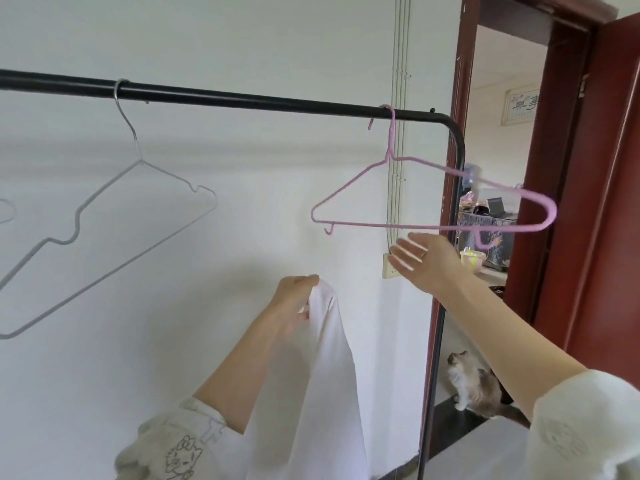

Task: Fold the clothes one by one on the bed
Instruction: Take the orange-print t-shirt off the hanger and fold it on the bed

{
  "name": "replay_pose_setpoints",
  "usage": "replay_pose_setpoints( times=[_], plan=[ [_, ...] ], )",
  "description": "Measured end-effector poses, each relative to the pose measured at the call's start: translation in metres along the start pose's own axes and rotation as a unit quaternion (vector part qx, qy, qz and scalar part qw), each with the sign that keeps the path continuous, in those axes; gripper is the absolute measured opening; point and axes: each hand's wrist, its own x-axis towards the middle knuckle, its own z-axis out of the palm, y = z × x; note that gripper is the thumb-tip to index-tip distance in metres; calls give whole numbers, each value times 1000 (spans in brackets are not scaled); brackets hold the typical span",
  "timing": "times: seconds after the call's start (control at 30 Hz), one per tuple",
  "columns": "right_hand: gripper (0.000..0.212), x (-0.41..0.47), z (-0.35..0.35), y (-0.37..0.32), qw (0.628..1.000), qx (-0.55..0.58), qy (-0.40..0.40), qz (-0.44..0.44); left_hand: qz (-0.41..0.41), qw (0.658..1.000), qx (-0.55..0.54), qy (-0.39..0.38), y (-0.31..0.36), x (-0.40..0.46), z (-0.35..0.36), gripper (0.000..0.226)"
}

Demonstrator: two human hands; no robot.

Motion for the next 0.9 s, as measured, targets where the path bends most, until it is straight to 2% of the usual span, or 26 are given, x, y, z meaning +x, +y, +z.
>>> replay_pose_setpoints(
  times=[0.1,0.13,0.17,0.23,0.27,0.3,0.37,0.47,0.57,0.7,0.8,0.9],
  plan=[
    [12,-5,5,21,975,-203,-80,42,14,1000,14,4,11,-11,-4,3],
    [5,-9,9,28,950,-279,-128,58,25,999,21,1,16,-17,-7,6],
    [13,-13,12,34,916,-355,-176,71,38,999,29,-8,22,-24,-10,13],
    [46,-19,21,51,840,-473,-253,77,69,996,57,-12,32,-40,-17,25],
    [50,-24,27,60,814,-509,-272,55,85,994,69,-11,34,-49,-22,29],
    [43,-26,32,65,801,-530,-276,21,101,992,78,-9,38,-54,-23,29],
    [27,-36,42,81,809,-512,-288,-36,128,987,91,25,36,-75,-33,22],
    [4,-56,58,102,829,-443,-337,-49,151,974,127,107,24,-104,-57,24],
    [24,-86,80,126,808,-442,-387,-42,128,966,138,179,9,-146,-88,38],
    [27,-134,113,158,755,-464,-462,-42,65,960,155,223,-10,-212,-132,45],
    [47,-183,148,184,740,-441,-506,-42,50,945,156,282,-14,-272,-169,47],
    [46,-244,185,202,736,-400,-546,-27,66,920,165,350,-11,-336,-204,47]
  ],
)
